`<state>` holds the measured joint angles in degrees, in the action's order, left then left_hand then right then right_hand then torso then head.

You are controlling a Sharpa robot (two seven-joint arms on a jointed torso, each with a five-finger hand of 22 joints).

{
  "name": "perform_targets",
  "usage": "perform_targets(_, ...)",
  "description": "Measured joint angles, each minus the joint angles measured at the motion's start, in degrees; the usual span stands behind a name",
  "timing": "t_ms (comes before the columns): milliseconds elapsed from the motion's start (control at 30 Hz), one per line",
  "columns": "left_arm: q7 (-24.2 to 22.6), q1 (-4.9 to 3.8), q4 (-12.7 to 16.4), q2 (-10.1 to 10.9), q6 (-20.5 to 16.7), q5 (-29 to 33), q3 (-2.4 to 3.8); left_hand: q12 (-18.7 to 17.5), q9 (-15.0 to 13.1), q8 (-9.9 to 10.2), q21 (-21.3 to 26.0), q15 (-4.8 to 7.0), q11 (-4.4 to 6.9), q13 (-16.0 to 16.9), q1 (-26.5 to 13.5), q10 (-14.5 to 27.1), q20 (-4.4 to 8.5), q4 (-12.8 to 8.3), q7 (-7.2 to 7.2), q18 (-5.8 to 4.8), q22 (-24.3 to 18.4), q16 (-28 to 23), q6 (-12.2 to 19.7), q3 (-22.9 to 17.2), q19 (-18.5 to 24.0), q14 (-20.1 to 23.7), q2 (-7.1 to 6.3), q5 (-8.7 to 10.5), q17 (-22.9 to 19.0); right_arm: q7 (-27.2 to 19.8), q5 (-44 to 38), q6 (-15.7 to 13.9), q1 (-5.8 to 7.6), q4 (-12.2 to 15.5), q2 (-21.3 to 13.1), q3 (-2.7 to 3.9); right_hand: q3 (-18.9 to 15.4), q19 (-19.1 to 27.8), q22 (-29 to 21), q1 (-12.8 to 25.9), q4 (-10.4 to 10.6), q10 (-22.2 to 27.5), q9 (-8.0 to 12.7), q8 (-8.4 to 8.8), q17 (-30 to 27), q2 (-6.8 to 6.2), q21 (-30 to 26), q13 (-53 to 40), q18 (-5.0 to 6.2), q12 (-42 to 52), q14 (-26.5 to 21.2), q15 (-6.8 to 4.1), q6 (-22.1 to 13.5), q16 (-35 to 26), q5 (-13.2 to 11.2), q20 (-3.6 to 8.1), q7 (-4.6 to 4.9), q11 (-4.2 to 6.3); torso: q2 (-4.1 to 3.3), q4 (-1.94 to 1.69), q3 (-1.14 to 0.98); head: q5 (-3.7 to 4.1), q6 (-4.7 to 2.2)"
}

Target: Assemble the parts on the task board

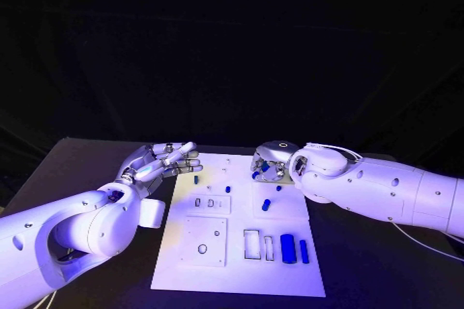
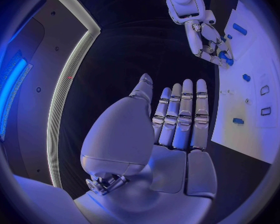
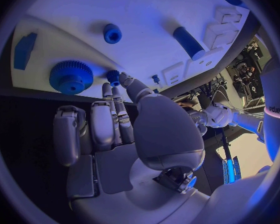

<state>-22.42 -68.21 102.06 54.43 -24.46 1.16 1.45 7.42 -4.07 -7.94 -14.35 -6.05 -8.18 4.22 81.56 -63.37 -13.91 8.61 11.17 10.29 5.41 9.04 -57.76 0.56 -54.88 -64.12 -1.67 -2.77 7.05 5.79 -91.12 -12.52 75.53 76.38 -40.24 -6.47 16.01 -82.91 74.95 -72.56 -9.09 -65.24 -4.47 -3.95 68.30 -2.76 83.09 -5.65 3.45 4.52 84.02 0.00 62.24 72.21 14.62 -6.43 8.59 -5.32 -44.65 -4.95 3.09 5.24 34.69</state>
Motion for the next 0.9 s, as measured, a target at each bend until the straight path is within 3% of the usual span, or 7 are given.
perform_targets(400,0.3,-0.04,0.1,0.1,0.2,0.0,0.00,-0.2,0.0,0.2,0.0,0.00,0.00,0.0,0.0,0.0,0.00,0.0,0.00,0.00,0.0,0.0,0.0,0.0,0.0,0.0,0.00,0.00,0.1,0.0,0.1,1.0,-0.08,-0.8,0.2,0.00,1.0,-0.1,0.0,0.0,0.6,-0.6,-0.1,0.00,0.5,0.00,0.6,0.0,0.01,0.0,0.0,0.00,0.2,0.9,0.3,-0.02,0.20,0.21,-0.11,-0.12,0.02,0.15,0.37)
perform_targets(533,0.3,-0.04,0.1,0.1,0.2,0.0,0.00,-0.2,0.0,0.2,0.0,0.00,0.00,0.0,0.0,0.0,0.00,0.0,0.00,0.00,0.0,0.0,0.0,0.0,0.0,0.0,0.00,0.00,0.1,0.0,0.1,1.2,-0.08,-1.0,0.2,0.01,2.2,-0.4,0.0,-0.1,0.6,-1.3,-0.3,0.00,0.8,0.06,0.9,0.0,0.01,0.2,0.0,0.00,0.9,1.5,0.3,0.00,-0.09,0.51,-0.13,-0.17,0.02,0.15,0.45)
perform_targets(633,0.4,-0.06,0.1,0.1,0.2,0.0,0.00,-0.2,0.0,0.2,0.0,0.00,0.00,0.0,0.0,0.0,0.00,0.0,0.00,0.00,0.0,0.0,0.0,0.0,0.0,0.0,0.00,0.00,0.1,0.0,0.1,1.2,-0.08,-1.1,0.3,0.03,3.5,-0.6,0.0,-0.8,0.4,-2.0,-0.4,-0.45,1.0,0.78,1.3,0.0,-0.86,0.2,0.0,0.00,1.8,1.9,-0.7,0.20,-0.34,0.63,-0.15,-0.20,0.03,0.06,0.51)
perform_targets(900,0.5,-0.09,0.1,0.2,0.3,0.0,0.00,-0.2,0.0,0.2,0.0,0.00,0.00,0.0,0.0,0.0,0.21,0.0,0.00,-0.01,0.0,0.0,0.0,0.0,-0.2,0.0,0.00,0.00,0.0,0.0,0.3,1.1,-0.04,-1.1,0.3,0.06,5.2,-0.8,0.0,-1.3,1.0,-3.7,-0.9,-0.88,1.1,0.85,2.3,0.0,-0.85,0.6,0.0,0.00,3.2,2.5,-1.2,0.41,-0.70,1.04,-0.20,-0.23,0.07,0.02,0.66)
